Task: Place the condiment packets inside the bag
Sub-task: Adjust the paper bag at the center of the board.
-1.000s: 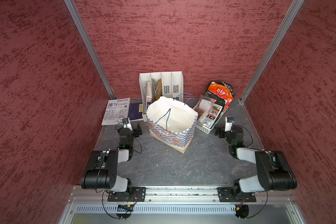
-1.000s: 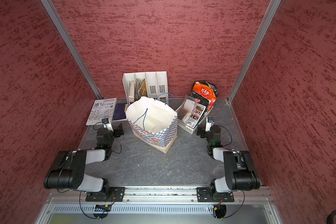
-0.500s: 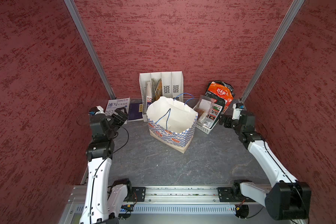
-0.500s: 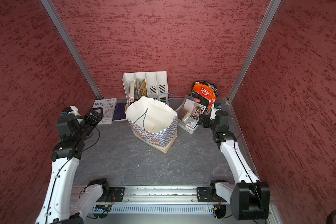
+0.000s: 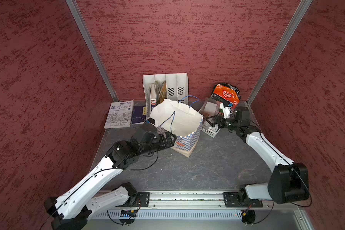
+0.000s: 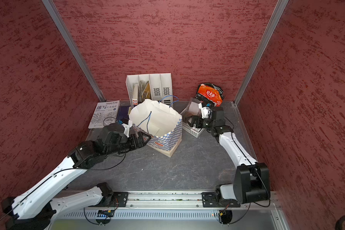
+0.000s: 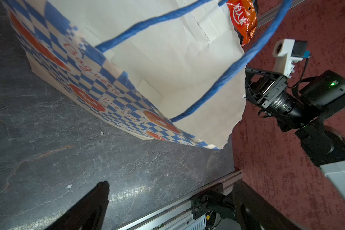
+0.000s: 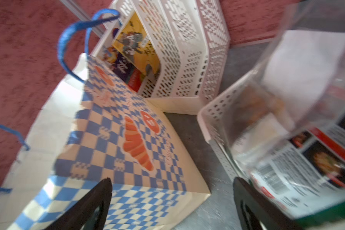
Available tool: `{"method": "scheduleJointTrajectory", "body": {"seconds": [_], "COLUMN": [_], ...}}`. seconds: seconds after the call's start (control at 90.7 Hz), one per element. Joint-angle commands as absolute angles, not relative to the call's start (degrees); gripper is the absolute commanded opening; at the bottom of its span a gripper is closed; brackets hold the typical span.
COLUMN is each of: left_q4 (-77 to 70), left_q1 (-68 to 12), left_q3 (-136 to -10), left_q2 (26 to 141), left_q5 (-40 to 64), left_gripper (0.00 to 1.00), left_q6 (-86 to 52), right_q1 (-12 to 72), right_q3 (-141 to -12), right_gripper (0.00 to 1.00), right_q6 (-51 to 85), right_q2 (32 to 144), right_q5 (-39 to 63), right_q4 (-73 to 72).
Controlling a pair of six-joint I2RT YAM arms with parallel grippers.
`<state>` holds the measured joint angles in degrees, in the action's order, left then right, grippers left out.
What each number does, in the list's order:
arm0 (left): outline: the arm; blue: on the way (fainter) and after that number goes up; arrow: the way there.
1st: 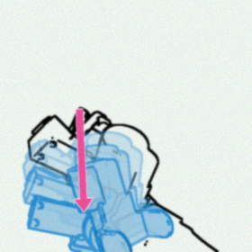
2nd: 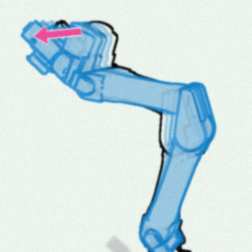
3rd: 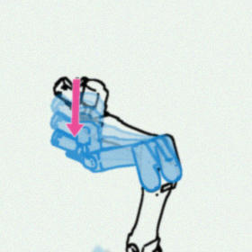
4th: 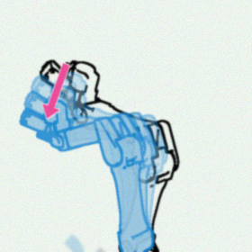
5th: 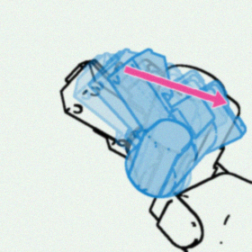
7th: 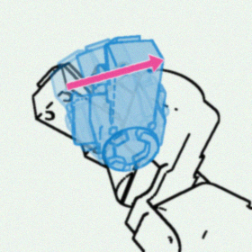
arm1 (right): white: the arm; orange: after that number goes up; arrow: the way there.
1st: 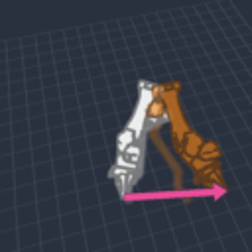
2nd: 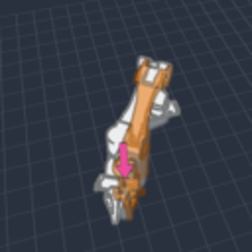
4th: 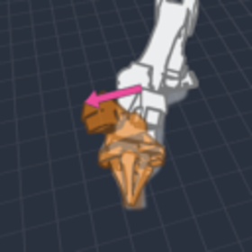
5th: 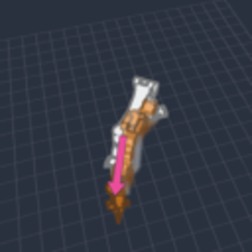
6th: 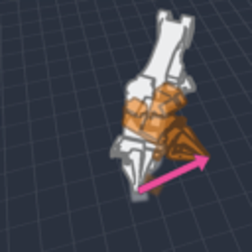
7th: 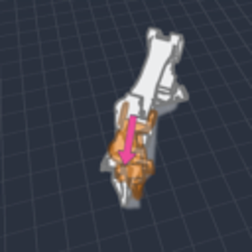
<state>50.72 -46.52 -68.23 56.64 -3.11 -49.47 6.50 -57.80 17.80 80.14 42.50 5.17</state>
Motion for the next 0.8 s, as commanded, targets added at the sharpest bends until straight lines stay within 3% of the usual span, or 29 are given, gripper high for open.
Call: {"method": "scheduleJointTrajectory", "body": {"seconds": [0.0, 0.22, 0.419, 0.573, 0.793], "left_q4": [53.58, 54.26, 45.29, 46.75, 54.21], "left_q1": [-50.26, -51.36, -44.52, -42.06, -41.72], "left_q3": [-71.34, -75.38, -69.07, -67.88, -67.74], "left_q2": [60.18, 64.31, 59.63, 60.77, 58.04], "left_q5": [-14.53, -28.04, -22.43, -19.35, -24.78], "left_gripper": [1.00, 1.00, 1.00, 1.00, 1.00], "left_q6": [-50.82, -51.68, -53.06, -53.77, -54.02], "right_q1": [6.81, 8.50, 12.46, 16.28, 19.56], "right_q3": [-57.77, -54.85, -53.42, -52.56, -50.57], "right_gripper": [0.99, 0.99, 0.98, 0.99, 0.99], "right_q6": [24.47, 30.70, 28.62, 25.18, 21.07], "right_q2": [82.22, 85.45, 84.35, 80.29, 72.98], "right_q5": [54.94, 59.32, 63.90, 63.44, 59.87], "right_q4": [-7.43, -18.04, -16.35, -9.10, 2.43]}}
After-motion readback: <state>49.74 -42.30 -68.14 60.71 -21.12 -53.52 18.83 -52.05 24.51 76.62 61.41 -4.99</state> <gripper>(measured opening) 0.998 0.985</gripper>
